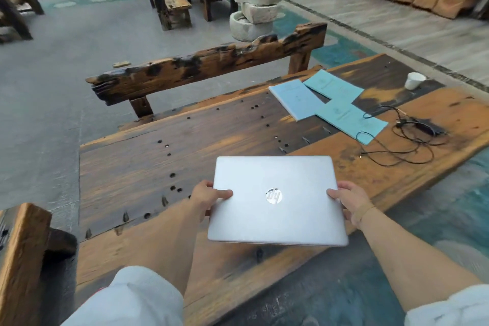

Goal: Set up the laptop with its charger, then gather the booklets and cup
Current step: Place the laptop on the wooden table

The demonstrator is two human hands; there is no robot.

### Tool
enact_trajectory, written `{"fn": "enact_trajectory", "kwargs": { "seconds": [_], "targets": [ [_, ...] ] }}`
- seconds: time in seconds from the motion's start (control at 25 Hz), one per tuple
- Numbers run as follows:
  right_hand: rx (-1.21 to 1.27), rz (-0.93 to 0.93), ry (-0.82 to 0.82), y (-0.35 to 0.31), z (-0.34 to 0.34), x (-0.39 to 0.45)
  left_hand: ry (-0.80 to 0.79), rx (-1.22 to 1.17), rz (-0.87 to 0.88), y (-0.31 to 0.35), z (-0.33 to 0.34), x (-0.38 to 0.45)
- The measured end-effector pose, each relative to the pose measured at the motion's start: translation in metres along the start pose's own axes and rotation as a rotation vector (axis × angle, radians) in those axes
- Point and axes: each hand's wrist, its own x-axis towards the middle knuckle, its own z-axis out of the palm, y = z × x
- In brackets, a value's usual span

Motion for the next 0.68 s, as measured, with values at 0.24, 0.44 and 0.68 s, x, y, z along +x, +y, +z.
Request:
{"fn": "enact_trajectory", "kwargs": {
  "seconds": [0.24,0.44,0.68],
  "targets": [
    [0.052,-0.021,0.065,0.000,-0.124,0.037,-0.073,0.061,0.014,0.031,0.130,-0.012],
    [0.101,-0.005,0.110,0.010,-0.196,0.063,-0.106,0.116,0.030,0.056,0.207,-0.009],
    [0.129,0.029,0.137,0.004,-0.232,0.102,-0.161,0.149,0.008,0.076,0.259,0.014]
  ]
}}
